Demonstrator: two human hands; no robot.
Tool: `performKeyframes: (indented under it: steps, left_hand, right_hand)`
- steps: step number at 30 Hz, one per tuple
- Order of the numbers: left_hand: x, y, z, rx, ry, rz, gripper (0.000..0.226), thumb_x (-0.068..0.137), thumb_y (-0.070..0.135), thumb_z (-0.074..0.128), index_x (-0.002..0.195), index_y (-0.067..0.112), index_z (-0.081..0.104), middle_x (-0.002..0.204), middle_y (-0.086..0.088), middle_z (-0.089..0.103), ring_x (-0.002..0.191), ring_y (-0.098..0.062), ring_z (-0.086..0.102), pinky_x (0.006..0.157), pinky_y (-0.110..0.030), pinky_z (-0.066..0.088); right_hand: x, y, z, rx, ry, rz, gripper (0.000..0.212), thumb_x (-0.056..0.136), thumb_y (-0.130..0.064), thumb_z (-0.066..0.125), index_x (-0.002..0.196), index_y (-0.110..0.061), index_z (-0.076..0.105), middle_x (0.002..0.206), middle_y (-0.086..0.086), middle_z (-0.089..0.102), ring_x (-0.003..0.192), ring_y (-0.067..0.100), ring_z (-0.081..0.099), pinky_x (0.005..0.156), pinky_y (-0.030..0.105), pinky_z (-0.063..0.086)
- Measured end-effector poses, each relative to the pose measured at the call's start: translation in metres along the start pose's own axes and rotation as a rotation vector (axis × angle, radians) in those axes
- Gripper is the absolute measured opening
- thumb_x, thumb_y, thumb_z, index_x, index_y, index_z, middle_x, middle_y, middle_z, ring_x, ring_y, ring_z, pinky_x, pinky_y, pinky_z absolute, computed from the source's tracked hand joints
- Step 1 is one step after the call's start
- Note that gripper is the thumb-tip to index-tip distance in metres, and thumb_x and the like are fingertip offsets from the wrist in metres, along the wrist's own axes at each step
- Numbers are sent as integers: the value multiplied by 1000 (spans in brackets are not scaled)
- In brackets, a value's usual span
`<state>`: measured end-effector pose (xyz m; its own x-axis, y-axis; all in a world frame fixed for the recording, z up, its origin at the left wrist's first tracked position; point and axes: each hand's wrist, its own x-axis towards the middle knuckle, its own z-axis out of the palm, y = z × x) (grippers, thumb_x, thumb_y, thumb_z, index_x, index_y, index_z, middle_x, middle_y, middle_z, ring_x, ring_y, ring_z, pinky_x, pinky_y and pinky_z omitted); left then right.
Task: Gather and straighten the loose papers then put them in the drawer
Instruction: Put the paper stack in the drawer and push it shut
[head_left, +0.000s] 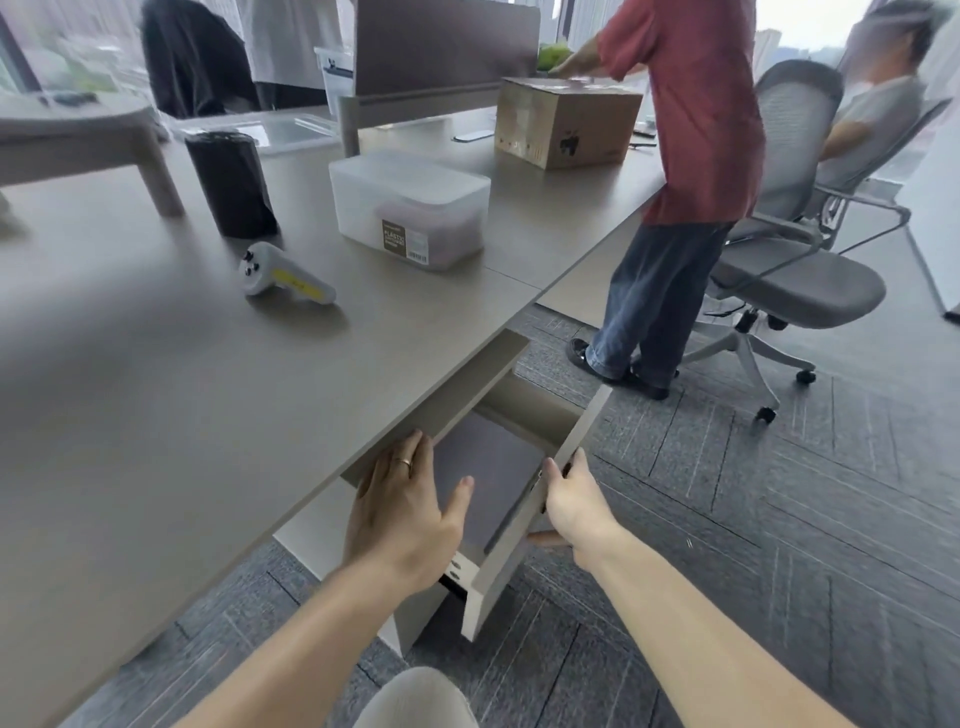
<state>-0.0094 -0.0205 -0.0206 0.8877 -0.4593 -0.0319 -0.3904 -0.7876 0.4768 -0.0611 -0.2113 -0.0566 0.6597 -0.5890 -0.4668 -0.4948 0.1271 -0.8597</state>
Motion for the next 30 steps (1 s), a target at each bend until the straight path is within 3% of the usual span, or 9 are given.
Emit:
performKeyframes:
  steps: [5,9,13,18,21,23,26,28,30]
  left_hand:
    - [1,-7,2,-4,8,11,71,103,53,33,164,20,20,172,3,19,157,-18,19,128,-39,16]
    - [5,-12,1,-43,-3,27,65,105,46,32,164,21,19,173,7,17,158,-16,16,129,-40,15]
    - [8,-16,5,-30,38,36,59,107,36,33,163,20,25,171,7,23,157,-16,20,127,-37,18]
    - [10,-20,9,-18,66,66,58,107,27,34,163,17,26,171,2,25,157,-18,20,128,-36,18]
    - [8,-20,9,-30,78,78,60,105,24,37,163,16,24,172,2,23,158,-18,17,128,-36,16]
    - [7,-19,10,-34,79,85,62,105,23,39,164,15,22,172,1,22,159,-18,16,129,-36,15]
    - [8,-20,10,-11,45,85,64,104,24,39,164,15,20,173,-1,19,159,-19,14,129,-36,13]
    - [6,-20,4,-17,1,79,65,104,24,38,164,14,17,173,-2,16,160,-19,11,129,-35,10]
    - [1,-14,-8,-54,-52,69,63,106,24,38,164,15,15,173,-3,16,159,-21,13,129,-34,11]
  right_hand:
    - [0,-30,37,117,-117,72,67,109,-32,43,166,-34,8,173,0,22,150,35,40,65,40,68]
    - [7,-46,62,225,-186,80,59,110,-23,41,163,-36,19,171,1,25,153,38,35,64,45,66]
    - [14,-50,81,275,-225,56,59,111,-16,37,164,-34,17,172,3,25,156,35,30,53,36,66]
    - [22,-45,93,243,-201,-8,65,106,7,28,156,-35,33,138,0,49,119,23,54,47,29,61]
    - [21,-50,95,231,-232,-14,57,102,12,26,111,-36,55,129,6,55,101,21,65,49,32,62]
    - [21,-54,94,228,-253,0,63,99,16,26,112,-38,54,134,7,55,107,24,65,55,38,63]
    - [19,-52,85,274,-320,36,77,103,15,29,162,-33,22,149,1,43,148,37,40,86,55,58]
    - [15,-53,75,204,-335,3,78,106,6,37,165,-37,10,170,0,26,155,35,29,102,62,51]
    - [7,-61,57,96,-239,-110,72,106,-6,47,165,-35,16,173,3,20,155,33,30,109,61,46]
